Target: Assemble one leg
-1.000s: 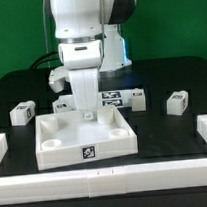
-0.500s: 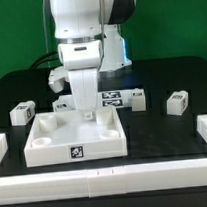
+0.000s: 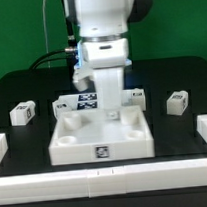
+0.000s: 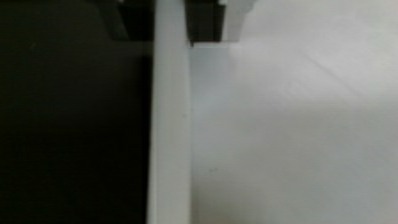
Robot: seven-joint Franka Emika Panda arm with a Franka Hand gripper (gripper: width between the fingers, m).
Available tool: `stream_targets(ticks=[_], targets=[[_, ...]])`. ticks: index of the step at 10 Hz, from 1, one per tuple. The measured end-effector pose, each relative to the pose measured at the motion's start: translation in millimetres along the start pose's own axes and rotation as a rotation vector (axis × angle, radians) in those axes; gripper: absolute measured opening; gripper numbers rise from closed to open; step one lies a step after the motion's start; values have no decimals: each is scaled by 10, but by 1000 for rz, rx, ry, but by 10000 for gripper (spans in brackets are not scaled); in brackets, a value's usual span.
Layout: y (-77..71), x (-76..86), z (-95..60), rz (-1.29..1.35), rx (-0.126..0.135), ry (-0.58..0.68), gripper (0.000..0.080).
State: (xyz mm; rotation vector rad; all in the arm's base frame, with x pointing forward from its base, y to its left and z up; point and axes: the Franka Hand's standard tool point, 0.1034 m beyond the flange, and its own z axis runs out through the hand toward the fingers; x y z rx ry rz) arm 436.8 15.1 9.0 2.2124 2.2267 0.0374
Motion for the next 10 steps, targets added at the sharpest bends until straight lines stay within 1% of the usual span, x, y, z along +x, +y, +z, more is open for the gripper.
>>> stream_targets(ticks=[1,2,3,4,7,9,10], targets=[[69,108,3,-12,6,0,60],[160,283,3,-27,14,3,60],[278,439,8,-55,4,9,60],[320,459,8,-64,0,11,60],[317,458,9,-58,0,11,60],[330,577,10,-21,-3,16,60],[337,609,10,-28,-1,15,60]])
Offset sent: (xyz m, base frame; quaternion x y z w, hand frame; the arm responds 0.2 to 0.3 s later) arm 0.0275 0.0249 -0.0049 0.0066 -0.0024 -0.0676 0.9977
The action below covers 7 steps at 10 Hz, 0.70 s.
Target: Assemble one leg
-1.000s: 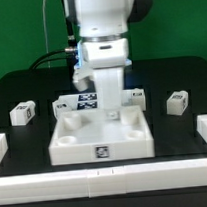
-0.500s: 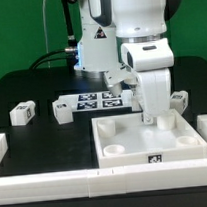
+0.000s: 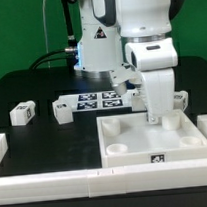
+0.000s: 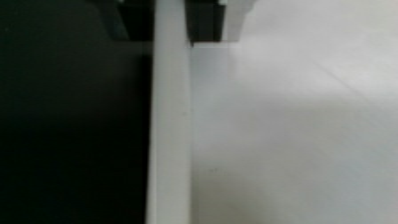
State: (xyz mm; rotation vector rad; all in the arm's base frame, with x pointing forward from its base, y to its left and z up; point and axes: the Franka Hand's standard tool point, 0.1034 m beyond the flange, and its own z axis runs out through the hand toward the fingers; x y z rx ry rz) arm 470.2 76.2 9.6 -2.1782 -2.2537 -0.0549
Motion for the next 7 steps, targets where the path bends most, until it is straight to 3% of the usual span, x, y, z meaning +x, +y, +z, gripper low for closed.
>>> stream_targets(ticks=[6,7], targets=[[22,59,3,-10,12,-7,60],[21,58,3,-9,12,-7,293]])
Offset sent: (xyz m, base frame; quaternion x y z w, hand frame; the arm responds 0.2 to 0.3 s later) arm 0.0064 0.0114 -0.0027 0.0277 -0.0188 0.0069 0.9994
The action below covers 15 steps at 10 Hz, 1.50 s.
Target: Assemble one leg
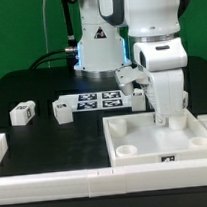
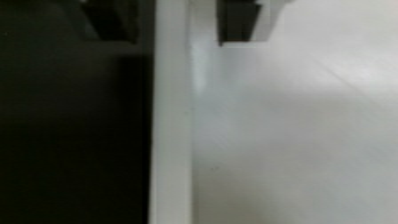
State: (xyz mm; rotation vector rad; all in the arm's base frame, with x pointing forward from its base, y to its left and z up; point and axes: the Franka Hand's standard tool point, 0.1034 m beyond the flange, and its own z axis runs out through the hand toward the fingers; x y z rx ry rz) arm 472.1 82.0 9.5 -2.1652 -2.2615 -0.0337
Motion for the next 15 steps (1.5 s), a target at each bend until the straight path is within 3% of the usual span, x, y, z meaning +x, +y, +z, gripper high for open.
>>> stream_targets(ticks=[1,3,4,8,10,12,15], targets=[[0,-2,0,0,0,0,293],[0,-3,0,1,0,0,576],[0,-4,0,1,0,0,627],[-6,-7,-18,4,-3,0,649],[-125,-28,-266,24,-32,-10,649],[-191,-38,-419,39,-50,-18,649],[-214,-41,-395,91,-44,-16,649]])
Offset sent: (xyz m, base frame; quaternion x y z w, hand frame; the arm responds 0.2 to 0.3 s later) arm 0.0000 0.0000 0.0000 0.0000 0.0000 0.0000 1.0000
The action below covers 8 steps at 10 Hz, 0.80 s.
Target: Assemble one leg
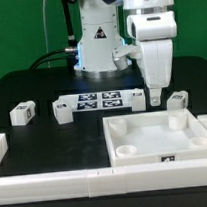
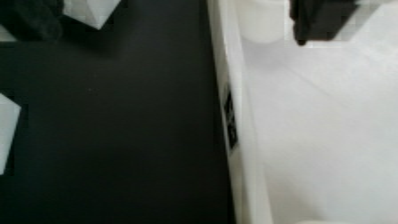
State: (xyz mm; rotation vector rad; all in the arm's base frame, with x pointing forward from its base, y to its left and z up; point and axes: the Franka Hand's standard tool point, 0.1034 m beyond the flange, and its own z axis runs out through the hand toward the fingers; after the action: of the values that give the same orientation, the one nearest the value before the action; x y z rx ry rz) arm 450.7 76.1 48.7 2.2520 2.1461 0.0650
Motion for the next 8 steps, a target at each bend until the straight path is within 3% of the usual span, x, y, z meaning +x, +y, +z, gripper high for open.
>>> stream_targets(ticks=[3,4,8], targets=[[-5,8,6,311,4,5,649],[-10,18,33,464,-11,31,649],[-152,167,90,967,9,63,649]])
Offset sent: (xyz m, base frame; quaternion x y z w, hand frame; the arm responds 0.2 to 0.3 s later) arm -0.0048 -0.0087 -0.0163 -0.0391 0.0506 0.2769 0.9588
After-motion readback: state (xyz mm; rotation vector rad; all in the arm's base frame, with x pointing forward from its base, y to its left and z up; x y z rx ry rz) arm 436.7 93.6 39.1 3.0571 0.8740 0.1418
